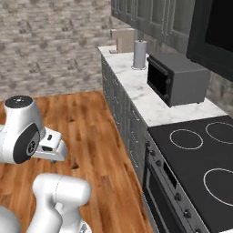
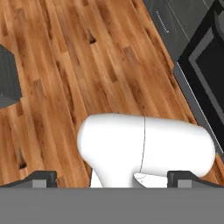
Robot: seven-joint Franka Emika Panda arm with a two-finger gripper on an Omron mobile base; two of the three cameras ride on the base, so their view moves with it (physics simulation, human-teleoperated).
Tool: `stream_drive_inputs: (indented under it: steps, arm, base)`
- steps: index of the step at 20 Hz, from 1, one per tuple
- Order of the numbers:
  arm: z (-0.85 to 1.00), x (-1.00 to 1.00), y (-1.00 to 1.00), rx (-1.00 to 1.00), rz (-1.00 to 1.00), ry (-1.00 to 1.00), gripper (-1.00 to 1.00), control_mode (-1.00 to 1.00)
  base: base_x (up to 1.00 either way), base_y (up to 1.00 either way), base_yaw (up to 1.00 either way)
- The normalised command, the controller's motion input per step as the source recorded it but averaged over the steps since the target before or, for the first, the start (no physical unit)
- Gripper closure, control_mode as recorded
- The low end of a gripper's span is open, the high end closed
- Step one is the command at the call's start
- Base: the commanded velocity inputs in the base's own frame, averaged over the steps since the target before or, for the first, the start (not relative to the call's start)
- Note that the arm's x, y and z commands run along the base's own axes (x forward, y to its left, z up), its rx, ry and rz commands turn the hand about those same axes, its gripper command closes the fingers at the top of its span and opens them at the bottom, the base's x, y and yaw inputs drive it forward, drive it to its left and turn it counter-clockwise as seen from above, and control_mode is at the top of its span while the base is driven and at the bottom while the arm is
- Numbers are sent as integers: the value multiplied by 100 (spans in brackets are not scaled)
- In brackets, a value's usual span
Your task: Four empty soda cans are scattered around the kitchen. Gather all the cans and cluster them next to the stove for recycling.
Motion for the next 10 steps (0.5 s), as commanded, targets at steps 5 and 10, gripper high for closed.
stream_drive_inputs:
  steps: [5, 10]
  arm:
    - [0, 0, 0, 0, 0, 0, -100, 100]
    - [0, 0, 0, 0, 0, 0, -100, 100]
  base:
    - [89, -24, 39]
    - [94, -2, 32]
